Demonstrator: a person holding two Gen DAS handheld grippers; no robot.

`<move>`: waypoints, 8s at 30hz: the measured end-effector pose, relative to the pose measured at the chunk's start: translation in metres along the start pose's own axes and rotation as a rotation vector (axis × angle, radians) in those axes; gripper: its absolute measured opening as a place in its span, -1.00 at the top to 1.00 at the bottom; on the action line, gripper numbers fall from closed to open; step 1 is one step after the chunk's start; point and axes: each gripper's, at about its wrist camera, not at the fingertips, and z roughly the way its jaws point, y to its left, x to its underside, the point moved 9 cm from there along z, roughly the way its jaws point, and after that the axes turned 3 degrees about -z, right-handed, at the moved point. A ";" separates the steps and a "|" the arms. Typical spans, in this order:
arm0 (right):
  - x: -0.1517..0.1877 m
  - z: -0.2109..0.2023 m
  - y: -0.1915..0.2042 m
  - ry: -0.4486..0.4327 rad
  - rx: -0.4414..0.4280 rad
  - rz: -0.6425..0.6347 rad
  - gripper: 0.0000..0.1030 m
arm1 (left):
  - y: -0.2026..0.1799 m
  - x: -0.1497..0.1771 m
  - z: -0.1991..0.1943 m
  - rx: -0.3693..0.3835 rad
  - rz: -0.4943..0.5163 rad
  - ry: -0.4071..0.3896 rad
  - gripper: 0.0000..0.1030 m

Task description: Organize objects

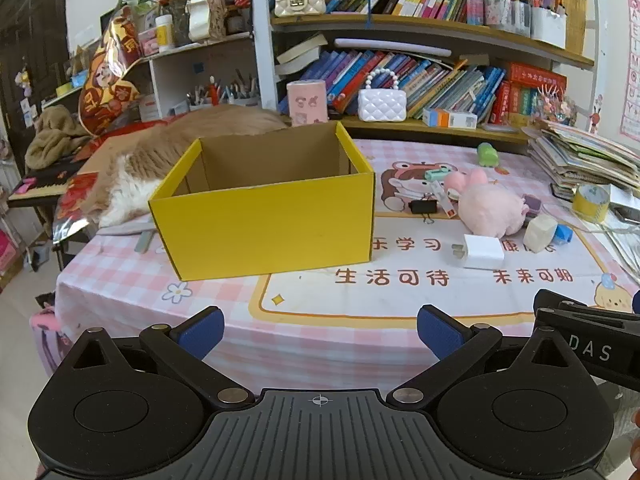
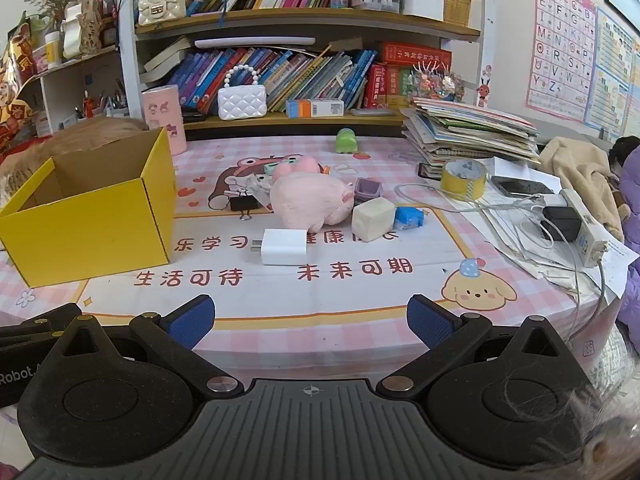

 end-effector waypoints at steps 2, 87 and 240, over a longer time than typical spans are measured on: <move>-0.001 0.001 -0.003 0.003 0.004 0.003 -1.00 | -0.001 0.000 0.000 0.001 0.005 0.000 -1.00; 0.006 0.023 -0.016 0.080 0.032 0.031 -1.00 | -0.021 0.000 0.018 0.077 0.021 0.037 -1.00; -0.016 0.069 0.088 0.141 -0.377 -0.248 0.29 | 0.048 0.007 0.055 0.028 -0.172 0.154 -0.28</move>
